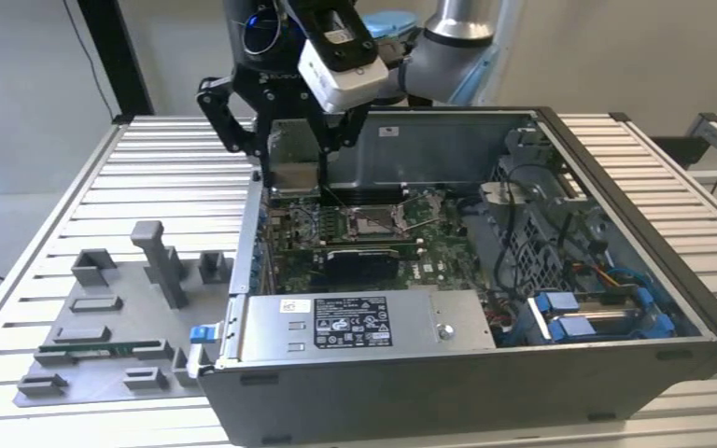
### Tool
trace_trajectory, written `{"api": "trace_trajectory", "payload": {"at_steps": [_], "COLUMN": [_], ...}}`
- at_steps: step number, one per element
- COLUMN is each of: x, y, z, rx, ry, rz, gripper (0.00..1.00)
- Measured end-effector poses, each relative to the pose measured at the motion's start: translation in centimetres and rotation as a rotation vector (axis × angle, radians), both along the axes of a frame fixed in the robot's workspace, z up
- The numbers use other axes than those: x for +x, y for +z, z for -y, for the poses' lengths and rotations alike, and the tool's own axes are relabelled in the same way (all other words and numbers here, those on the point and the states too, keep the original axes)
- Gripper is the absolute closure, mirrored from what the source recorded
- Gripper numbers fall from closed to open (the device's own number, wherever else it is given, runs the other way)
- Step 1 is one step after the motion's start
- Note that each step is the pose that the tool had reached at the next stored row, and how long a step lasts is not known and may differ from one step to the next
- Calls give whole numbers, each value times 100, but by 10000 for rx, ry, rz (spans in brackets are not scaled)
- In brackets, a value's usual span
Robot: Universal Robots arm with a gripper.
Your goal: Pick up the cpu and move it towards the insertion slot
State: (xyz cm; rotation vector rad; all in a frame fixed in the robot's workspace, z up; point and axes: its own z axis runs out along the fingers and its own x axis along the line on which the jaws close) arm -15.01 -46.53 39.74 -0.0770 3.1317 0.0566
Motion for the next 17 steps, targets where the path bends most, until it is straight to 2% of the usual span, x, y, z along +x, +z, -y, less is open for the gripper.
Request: {"api": "trace_trajectory", "payload": {"at_steps": [17], "x": [755], "y": [-3], "z": [-7], "rx": [0], "ry": [-1], "rz": [0], "gripper": [100]}}
